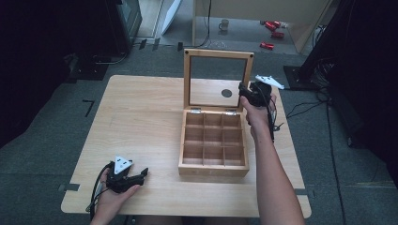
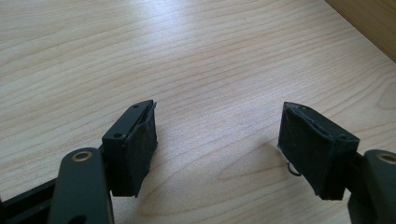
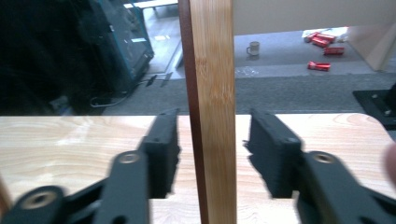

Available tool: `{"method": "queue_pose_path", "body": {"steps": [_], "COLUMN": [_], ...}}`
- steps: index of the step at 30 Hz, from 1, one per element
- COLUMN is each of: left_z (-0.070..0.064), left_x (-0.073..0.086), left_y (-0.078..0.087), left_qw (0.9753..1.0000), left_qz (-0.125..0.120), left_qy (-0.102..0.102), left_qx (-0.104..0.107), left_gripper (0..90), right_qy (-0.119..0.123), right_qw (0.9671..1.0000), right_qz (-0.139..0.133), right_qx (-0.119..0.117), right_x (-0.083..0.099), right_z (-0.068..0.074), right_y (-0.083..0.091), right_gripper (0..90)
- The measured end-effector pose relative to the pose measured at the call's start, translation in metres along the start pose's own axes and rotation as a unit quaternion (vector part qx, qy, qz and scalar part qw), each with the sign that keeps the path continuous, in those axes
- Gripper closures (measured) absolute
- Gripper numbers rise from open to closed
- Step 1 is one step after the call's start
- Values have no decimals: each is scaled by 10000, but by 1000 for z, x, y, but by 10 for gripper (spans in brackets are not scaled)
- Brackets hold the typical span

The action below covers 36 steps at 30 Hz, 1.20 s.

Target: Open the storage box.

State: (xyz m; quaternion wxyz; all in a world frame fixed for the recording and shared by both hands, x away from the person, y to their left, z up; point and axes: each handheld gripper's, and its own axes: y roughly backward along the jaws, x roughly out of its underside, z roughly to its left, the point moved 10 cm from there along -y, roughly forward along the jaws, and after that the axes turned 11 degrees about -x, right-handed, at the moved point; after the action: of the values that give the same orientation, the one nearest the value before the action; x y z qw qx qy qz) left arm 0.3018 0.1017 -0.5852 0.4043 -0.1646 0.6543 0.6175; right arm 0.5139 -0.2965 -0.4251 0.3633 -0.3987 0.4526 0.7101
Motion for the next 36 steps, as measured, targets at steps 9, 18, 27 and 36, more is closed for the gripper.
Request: {"method": "queue_pose_path", "body": {"steps": [9,18,27,36], "left_z": [-1,-1,-2,-3], "left_x": [0,0,0,2], "left_y": [0,-1,-1,-1], "left_qw": [10000,9999,9999,9999], "left_qz": [13,18,25,96], "left_qy": [-64,-106,-110,-117], "left_qx": [-62,-107,-29,-42], "left_gripper": [287,286,249,163], "right_qy": [11,182,414,204], "right_qw": [9986,9958,9936,9930], "right_qz": [246,527,803,888], "right_qx": [-468,-725,-685,-757], "right_x": [20,59,103,137], "right_z": [6,5,-3,-15], "right_y": [27,66,101,137], "right_gripper": [213,145,130,114]}}
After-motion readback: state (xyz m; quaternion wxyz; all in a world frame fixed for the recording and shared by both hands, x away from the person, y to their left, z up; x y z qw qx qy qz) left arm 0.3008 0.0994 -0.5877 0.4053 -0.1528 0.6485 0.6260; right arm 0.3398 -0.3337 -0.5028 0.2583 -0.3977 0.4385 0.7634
